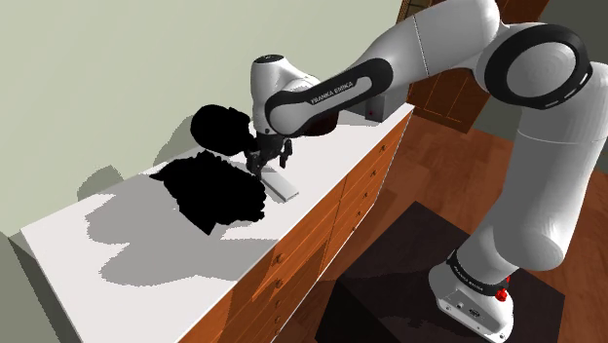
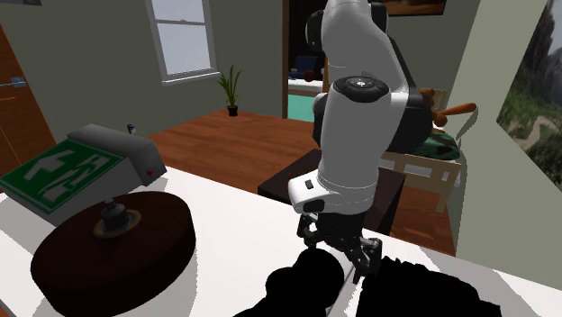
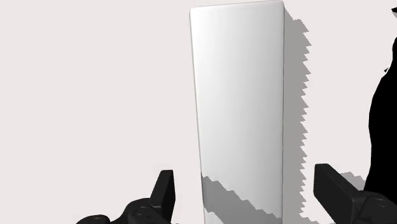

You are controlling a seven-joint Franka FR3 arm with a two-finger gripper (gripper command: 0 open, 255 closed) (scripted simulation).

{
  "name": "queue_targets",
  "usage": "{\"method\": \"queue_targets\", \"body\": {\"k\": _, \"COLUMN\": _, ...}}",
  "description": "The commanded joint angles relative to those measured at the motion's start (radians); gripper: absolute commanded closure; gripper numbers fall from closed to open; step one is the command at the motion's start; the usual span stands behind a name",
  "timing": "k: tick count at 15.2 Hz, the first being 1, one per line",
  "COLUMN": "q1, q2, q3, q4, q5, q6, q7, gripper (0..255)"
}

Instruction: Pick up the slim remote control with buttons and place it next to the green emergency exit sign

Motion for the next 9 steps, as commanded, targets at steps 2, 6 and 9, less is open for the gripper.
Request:
{"method": "queue_targets", "body": {"k": 2, "q1": 0.003, "q2": 0.020, "q3": -0.002, "q4": -0.017, "q5": -0.007, "q6": 0.033, "q7": 0.004, "gripper": 0}}
{"method": "queue_targets", "body": {"k": 6, "q1": 0.003, "q2": 0.020, "q3": -0.003, "q4": -0.017, "q5": -0.006, "q6": 0.033, "q7": 0.004, "gripper": 0}}
{"method": "queue_targets", "body": {"k": 9, "q1": 0.003, "q2": 0.020, "q3": -0.003, "q4": -0.017, "q5": -0.006, "q6": 0.033, "q7": 0.004, "gripper": 0}}
